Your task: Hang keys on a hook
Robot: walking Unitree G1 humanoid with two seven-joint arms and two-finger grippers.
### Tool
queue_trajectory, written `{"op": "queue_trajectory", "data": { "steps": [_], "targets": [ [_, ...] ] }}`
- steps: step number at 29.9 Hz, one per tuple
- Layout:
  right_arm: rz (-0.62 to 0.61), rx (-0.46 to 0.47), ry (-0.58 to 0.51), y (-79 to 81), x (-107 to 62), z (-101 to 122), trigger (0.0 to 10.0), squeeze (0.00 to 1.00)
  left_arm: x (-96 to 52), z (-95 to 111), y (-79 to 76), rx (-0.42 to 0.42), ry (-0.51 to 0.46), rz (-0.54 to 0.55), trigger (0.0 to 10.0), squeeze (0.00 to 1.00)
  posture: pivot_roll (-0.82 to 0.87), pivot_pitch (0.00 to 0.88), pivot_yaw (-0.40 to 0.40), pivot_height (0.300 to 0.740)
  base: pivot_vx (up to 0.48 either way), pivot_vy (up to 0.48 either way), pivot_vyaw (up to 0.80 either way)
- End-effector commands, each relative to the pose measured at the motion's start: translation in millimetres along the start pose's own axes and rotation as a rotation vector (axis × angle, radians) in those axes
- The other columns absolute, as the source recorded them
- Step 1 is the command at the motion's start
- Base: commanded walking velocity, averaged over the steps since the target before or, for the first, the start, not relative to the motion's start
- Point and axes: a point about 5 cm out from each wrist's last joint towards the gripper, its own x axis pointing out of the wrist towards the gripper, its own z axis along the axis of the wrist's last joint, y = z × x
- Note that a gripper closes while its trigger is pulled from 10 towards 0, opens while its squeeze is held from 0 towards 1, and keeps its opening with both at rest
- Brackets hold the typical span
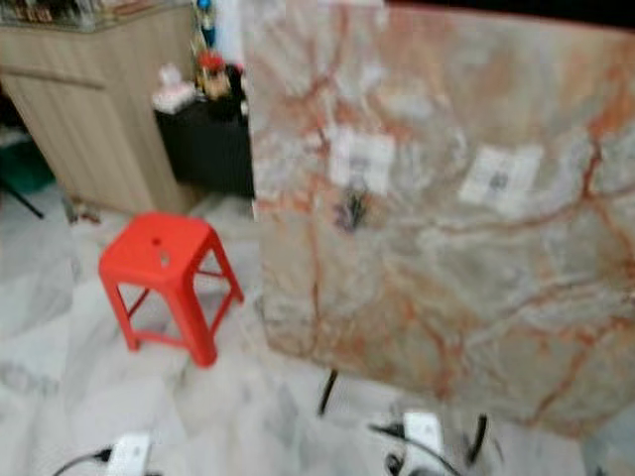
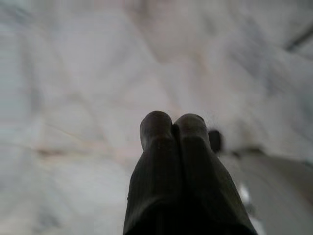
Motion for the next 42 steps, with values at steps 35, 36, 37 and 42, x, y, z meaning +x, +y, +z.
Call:
{"op": "queue_trajectory", "data": {
  "steps": [35, 36, 37, 42],
  "targets": [
    [-0.128, 0.139, 0.052, -51.8, -14.2, -44, 10.0, 0.00, -10.6, -37, 5.5, -0.033, 0.098, 0.016, 10.0, 0.00, 0.13, 0.000, -0.033, 0.740, 0.000, 0.480, -0.10],
    [-0.128, 0.136, 0.052, -52.4, -14.4, -44, 10.0, 0.00, -10.5, -36, 4.8, -0.029, 0.096, 0.013, 10.0, 0.00, 0.13, 0.000, -0.033, 0.740, 0.000, 0.480, 0.00],
    [-0.129, 0.120, 0.052, -53.7, -14.7, -44, 10.0, 0.00, -9.8, -35, 3.9, -0.025, 0.092, 0.010, 10.0, 0.00, 0.14, 0.000, -0.023, 0.740, 0.000, 0.480, 0.00],
    [-0.146, 0.123, 0.042, -56.8, -15.1, -42, 10.0, 0.00, -6.2, -22, 5.9, 0.010, 0.063, -0.007, 10.0, 0.00, 0.15, 0.000, -0.004, 0.740, 0.000, 0.480, 0.00]
  ]
}}
